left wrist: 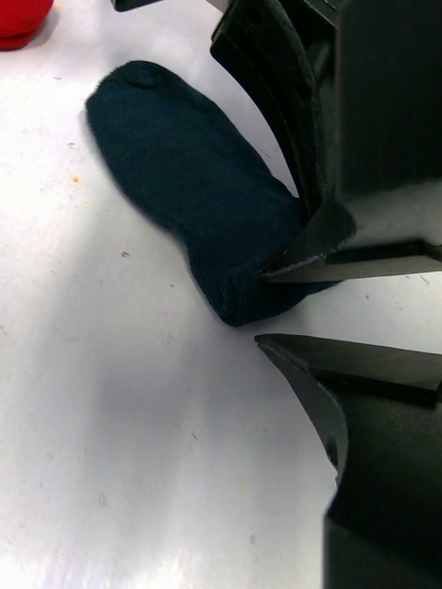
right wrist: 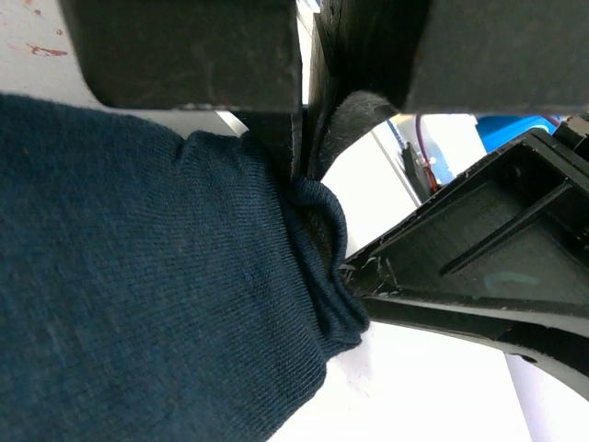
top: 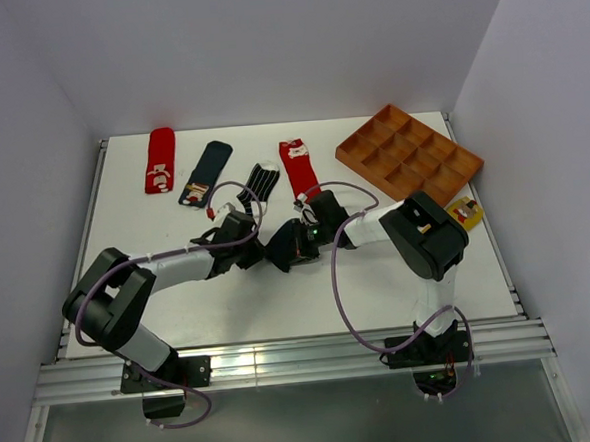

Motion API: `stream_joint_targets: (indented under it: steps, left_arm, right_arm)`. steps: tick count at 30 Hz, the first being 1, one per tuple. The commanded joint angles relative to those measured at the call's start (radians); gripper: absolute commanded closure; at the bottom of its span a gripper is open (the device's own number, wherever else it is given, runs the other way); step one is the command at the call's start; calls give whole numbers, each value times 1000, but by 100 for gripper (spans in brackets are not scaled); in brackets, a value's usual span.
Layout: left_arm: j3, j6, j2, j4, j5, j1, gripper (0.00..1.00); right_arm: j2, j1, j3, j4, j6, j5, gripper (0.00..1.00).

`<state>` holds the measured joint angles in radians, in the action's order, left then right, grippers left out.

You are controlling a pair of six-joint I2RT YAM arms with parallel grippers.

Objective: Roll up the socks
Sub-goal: Roll the sock at the center of the board.

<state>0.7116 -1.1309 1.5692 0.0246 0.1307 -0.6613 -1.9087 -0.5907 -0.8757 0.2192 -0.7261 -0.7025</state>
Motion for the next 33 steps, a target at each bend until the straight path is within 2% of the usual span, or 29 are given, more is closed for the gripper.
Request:
stream_joint_targets:
  steps: [1,5,8,14,16,19,24,33]
  left_arm:
    - [23,-9,49,12,9,3,65]
    - [35,-1,74,34,14,2,70]
    - [42,6,86,54,20,3,74]
    - [51,20,94,83,29,0,79]
    - [52,23,86,87,33,0,79]
    - [60,31,87,100,38,-3,80]
    - [71,42,88,106,40,-14,80]
    - [80,52,88,106,40,-20,80]
  right_arm:
    - [-21,5,14,-12,13,23,96]
    - [-9,3,7,-46,43,41,93]
    - [26,2,1,-81,82,72,86]
    - [174,-29,-26,-211,204,245,64]
    - [236,-53,-29,-270,243,337,62]
    - [306,-93,-20,-276,277,426,61]
    - [356,-130,14,-155,286,434,66]
    - [264,-161,-9,-66,316,377,69]
